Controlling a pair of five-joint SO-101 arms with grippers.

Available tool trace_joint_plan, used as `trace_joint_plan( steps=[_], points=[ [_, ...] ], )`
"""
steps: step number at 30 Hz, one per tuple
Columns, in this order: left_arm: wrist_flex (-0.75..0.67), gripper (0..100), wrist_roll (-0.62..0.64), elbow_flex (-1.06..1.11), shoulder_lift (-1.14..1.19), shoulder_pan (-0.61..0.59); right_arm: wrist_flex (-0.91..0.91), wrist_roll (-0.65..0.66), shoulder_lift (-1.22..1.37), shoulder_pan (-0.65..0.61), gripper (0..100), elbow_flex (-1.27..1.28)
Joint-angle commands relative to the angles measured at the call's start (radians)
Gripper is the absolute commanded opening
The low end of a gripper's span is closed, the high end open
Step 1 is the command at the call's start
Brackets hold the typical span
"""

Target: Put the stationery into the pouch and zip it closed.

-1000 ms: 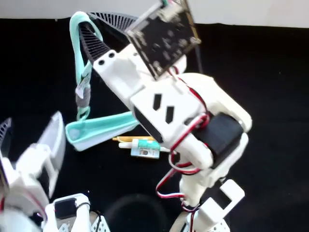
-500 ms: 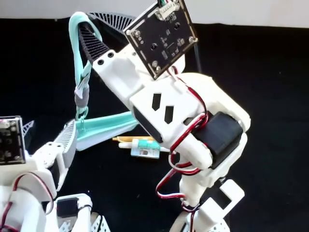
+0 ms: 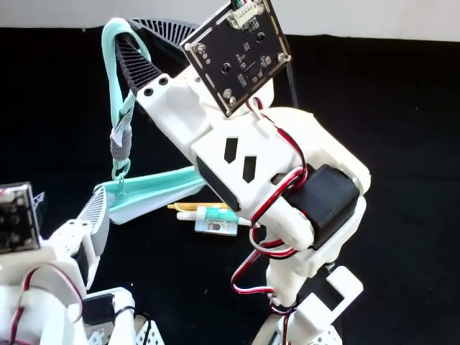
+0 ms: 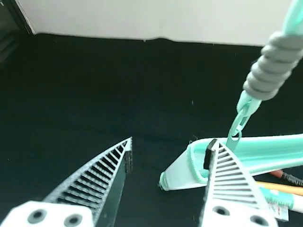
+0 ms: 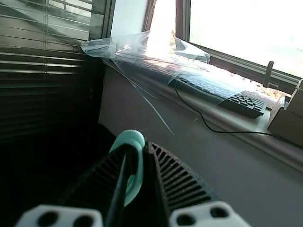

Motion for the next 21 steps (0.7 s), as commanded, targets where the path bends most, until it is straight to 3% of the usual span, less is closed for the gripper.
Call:
trace_joint_plan(
  steps=[1, 14, 21],
  points=[
    [0.008, 26, 0.011, 0.025, -0.002, -0.012, -0.004, 0.002, -0.002, -0.001, 0.6, -0.013],
    [0.008, 24, 0.005, 0.217, -0.002, -0.012, -0.004, 0.002, -0.002, 0.038, 0.6, -0.016],
    [0.006, 2, 0.002, 0.214, -0.002, -0.01, -0.004, 0.002, -0.002, 0.038, 0.6, -0.015]
  ],
)
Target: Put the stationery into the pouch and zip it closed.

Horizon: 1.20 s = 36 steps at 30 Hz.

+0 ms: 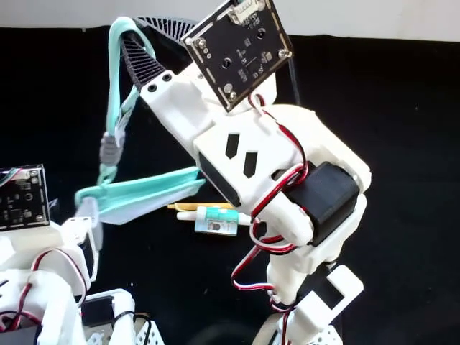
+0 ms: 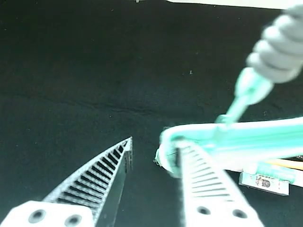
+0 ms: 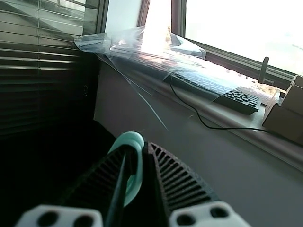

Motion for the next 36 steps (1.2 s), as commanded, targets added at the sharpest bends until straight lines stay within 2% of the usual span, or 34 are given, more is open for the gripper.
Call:
trace_joint_plan(
  steps=[1, 7, 18, 24, 36],
  points=[
    [0.014, 0, -0.008, 0.021, -0.001, -0.01, -0.004, -0.002, -0.004, 0.016, 0.6, -0.015],
    [0.012, 1, -0.046, 0.019, -0.001, 0.053, 0.008, -0.002, -0.005, 0.039, 0.6, -0.016],
    [0.006, 1, -0.049, -0.01, -0.001, 0.05, 0.263, -0.002, -0.012, 0.341, 0.6, -0.024],
    [0.005, 1, -0.051, -0.024, 0.004, -0.004, 0.289, -0.002, -0.012, 0.45, 0.6, -0.024],
    [0.005, 1, -0.052, -0.022, 0.001, -0.028, 0.289, -0.002, -0.012, 0.478, 0.6, -0.024]
  ],
)
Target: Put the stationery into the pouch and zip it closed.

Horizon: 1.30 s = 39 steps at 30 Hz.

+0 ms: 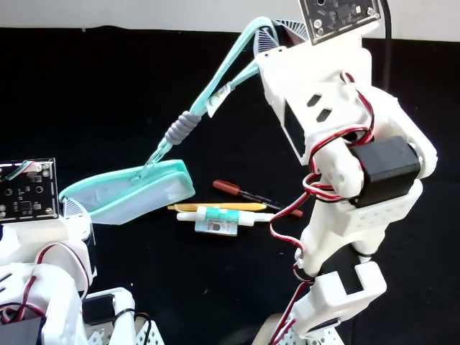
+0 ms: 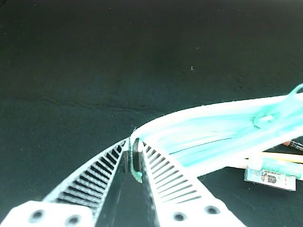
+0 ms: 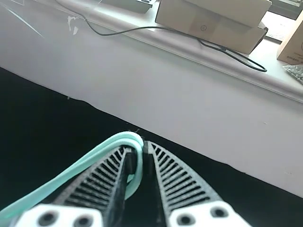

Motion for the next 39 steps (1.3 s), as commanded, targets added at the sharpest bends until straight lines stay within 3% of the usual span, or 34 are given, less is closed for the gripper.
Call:
trace_joint_plan(
  steps=[1, 8, 15, 18, 21, 24, 29, 39],
  points=[
    [0.005, 1, -0.012, -0.005, 0.001, -0.012, 0.002, -0.002, -0.012, 0.042, 0.6, -0.024],
    [0.005, 1, -0.012, -0.004, 0.001, -0.012, 0.002, -0.009, -0.01, 0.107, 0.6, -0.024],
    [0.005, 1, -0.012, -0.004, 0.001, -0.012, 0.002, -0.126, -0.01, 0.076, 1.0, -0.024],
    [0.005, 1, -0.012, -0.004, 0.001, -0.012, 0.013, -0.245, -0.012, 0.035, 12.8, -0.024],
    [0.005, 1, -0.012, -0.004, 0.001, -0.012, 0.015, -0.502, -0.012, -0.019, 29.9, -0.022],
    [0.005, 1, -0.011, -0.004, 0.005, -0.012, 0.018, -0.652, -0.007, -0.067, 34.9, -0.015],
    [-0.037, 1, -0.008, -0.004, 0.008, -0.012, 0.124, -0.651, -0.002, -0.068, 33.7, 0.008],
    [-0.235, 1, 0.035, -0.012, 0.01, -0.012, 0.114, -0.649, -0.005, -0.035, 33.3, 0.499]
  ],
)
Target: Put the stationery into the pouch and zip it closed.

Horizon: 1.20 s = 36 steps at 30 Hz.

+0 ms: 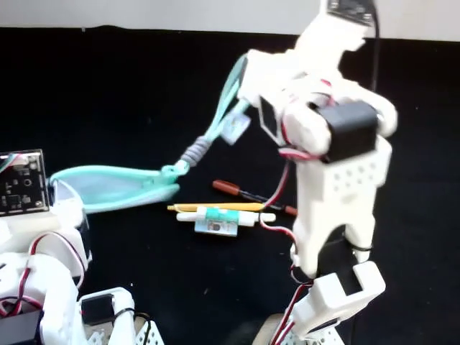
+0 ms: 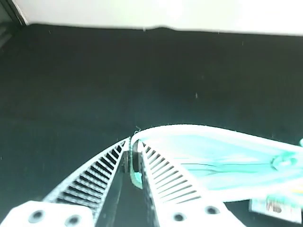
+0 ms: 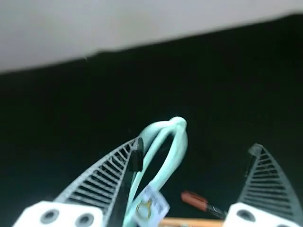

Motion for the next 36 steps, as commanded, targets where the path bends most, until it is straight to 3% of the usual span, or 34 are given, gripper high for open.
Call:
trace_joint_plan(
  steps=[1, 7, 12, 18, 23, 29, 36],
  points=[
    [-0.074, 1, 0.012, -0.013, 0.007, -0.01, 0.007, -0.005, -0.005, 0.012, 33.3, 0.174],
    [-0.101, 1, 0.014, -0.007, 0.008, -0.012, 0.007, 0.009, -0.005, 0.015, 33.3, 0.363],
    [-0.12, 1, 0.023, -0.007, 0.022, -0.012, 0.007, 0.206, -0.005, 0.012, 33.3, 0.473],
    [-0.184, 1, 0.187, -0.039, 0.225, -0.012, 0.007, 0.425, -0.01, 0.019, 33.2, 0.598],
    [-0.184, 1, 0.287, -0.142, 0.427, -0.005, 0.001, 0.446, -0.01, 0.05, 33.2, 0.641],
    [-0.184, 1, 0.287, -0.093, 0.526, -0.007, -0.022, 0.448, -0.007, 0.091, 33.2, 0.645],
    [-0.18, 1, 0.143, -0.064, 0.526, -0.005, -0.022, 0.448, -0.005, 0.096, 33.2, 0.645]
  ],
)
